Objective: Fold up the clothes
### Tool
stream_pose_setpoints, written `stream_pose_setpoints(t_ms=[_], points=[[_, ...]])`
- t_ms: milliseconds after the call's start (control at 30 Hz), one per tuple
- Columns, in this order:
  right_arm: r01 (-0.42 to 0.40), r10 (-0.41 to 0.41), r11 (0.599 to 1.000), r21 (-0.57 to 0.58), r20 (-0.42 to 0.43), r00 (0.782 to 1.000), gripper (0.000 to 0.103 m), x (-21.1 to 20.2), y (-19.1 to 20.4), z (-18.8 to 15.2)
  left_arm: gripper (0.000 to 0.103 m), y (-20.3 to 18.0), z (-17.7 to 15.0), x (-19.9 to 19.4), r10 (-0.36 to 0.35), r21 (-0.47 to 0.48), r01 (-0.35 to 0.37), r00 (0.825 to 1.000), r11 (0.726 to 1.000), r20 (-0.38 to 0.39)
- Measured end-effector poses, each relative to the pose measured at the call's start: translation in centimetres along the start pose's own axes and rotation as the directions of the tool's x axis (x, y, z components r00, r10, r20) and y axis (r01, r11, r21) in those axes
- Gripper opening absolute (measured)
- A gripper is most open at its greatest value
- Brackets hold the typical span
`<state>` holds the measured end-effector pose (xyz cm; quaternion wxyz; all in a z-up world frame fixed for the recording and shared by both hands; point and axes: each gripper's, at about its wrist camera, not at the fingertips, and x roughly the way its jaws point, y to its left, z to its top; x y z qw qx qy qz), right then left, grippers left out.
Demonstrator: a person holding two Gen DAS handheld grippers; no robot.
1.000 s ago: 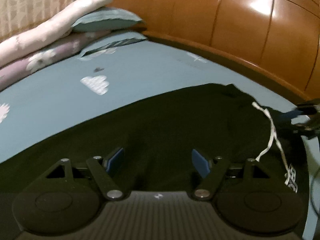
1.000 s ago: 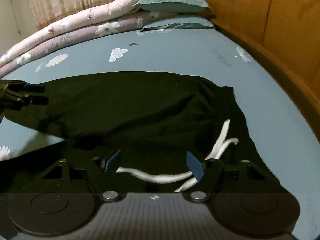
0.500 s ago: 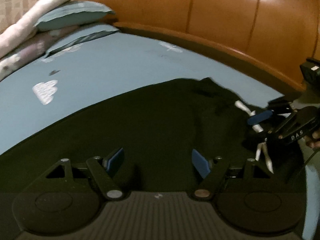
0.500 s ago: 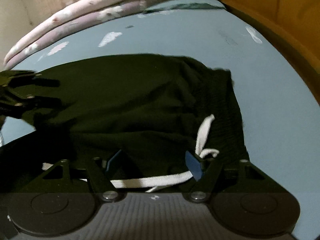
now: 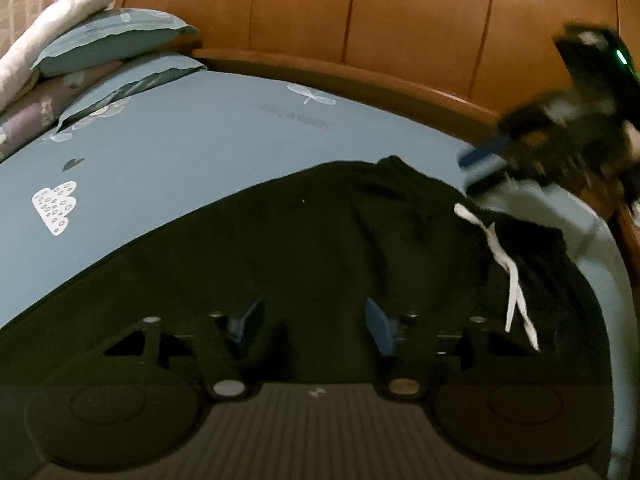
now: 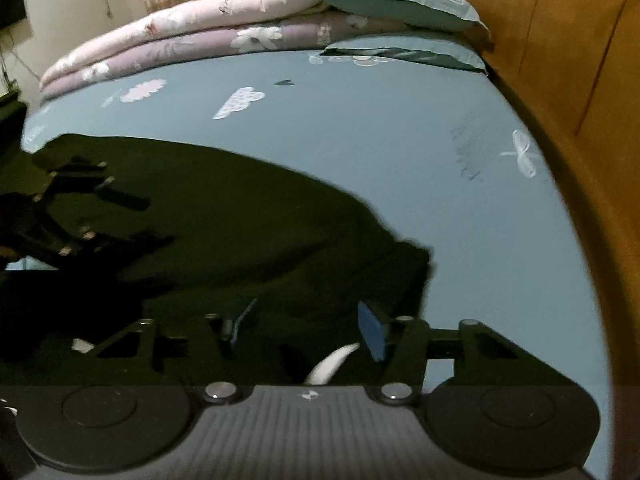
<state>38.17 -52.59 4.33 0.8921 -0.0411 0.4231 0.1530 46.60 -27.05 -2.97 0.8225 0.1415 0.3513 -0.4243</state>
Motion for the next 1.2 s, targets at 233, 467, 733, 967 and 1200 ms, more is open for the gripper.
stream_pose_setpoints(t_ms=[233,467,733,967,1200], points=[[0.042,-0.044,0.998,-0.055,-0.04,0.998,0.026,5.3,-4.1,4.5,0.043,1.1,1.4,0.6,0.021,0.05,-0.02,1.0,0.999,-0.006],[-0.017,0.008,0.995,-0.094,-0.096,0.995,0.027,10.8,-5.2,5.6,0.043,2.3,3.6,2.1,0.032,0.133,-0.029,0.999,0.991,-0.018],[-0.056,0.04,0.989,-0.137,-0.113,0.993,0.03,13.4,-5.1,5.5,0.047,3.3,7.1,6.0,-0.013,0.225,0.016,1.0,0.974,-0.013],[-0.037,0.027,0.98,-0.196,-0.053,0.998,0.005,10.5,-3.2,5.7,0.064,3.6,9.6,9.7,-0.045,0.283,0.046,0.999,0.958,-0.01],[-0.008,0.013,0.965,-0.261,0.02,1.0,0.005,7.0,-0.9,6.0,0.065,3.8,11.1,12.3,-0.076,0.362,0.088,0.996,0.928,-0.046]])
